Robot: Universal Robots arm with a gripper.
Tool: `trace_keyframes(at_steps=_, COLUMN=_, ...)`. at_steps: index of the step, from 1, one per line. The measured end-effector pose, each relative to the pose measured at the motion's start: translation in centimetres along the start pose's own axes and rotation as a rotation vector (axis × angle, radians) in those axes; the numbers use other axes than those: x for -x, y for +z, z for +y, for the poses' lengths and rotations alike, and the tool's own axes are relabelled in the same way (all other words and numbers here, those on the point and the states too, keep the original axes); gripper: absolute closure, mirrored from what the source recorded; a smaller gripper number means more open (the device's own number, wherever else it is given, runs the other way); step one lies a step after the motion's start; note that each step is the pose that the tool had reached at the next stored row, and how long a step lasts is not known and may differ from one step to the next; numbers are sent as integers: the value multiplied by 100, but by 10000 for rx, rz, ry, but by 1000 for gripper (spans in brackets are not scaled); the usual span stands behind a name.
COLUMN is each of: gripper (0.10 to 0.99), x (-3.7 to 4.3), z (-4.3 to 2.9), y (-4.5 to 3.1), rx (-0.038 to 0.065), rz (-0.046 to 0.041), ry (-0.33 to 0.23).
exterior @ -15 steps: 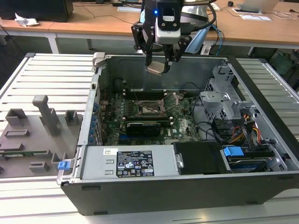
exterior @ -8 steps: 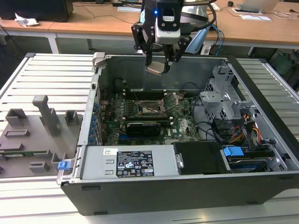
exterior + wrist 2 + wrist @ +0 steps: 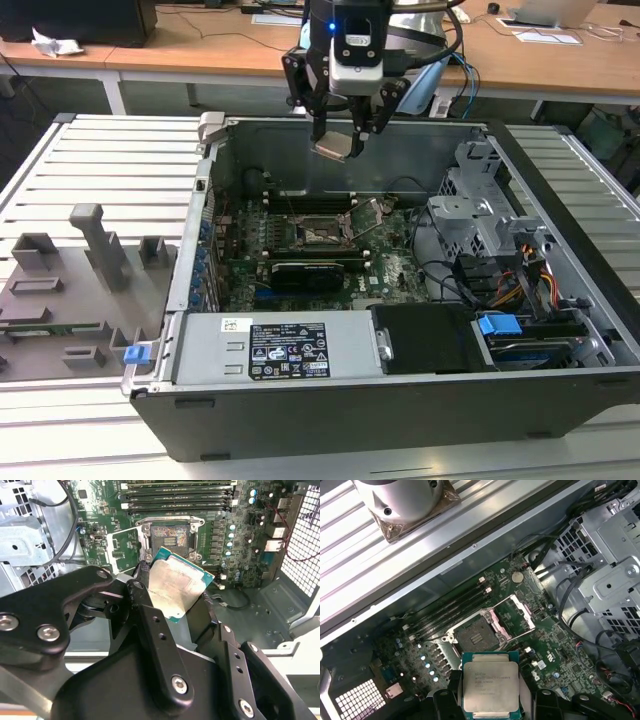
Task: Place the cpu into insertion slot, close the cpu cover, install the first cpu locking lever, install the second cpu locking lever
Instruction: 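Place the cpu into insertion slot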
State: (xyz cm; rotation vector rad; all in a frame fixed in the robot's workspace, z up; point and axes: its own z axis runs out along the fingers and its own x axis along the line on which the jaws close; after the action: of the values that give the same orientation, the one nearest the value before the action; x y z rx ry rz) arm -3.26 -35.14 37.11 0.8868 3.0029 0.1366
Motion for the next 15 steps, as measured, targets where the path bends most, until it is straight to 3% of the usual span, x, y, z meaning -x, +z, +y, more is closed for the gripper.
trace_keyframes(at_steps=11, gripper=545, x=0, z=-1, y=10, rx=10, rz=-56, ry=635)
trace_keyframes(at_steps=15, gripper=545, x=0, z=-2, y=17, rx=20, rz=-99, ry=1138)
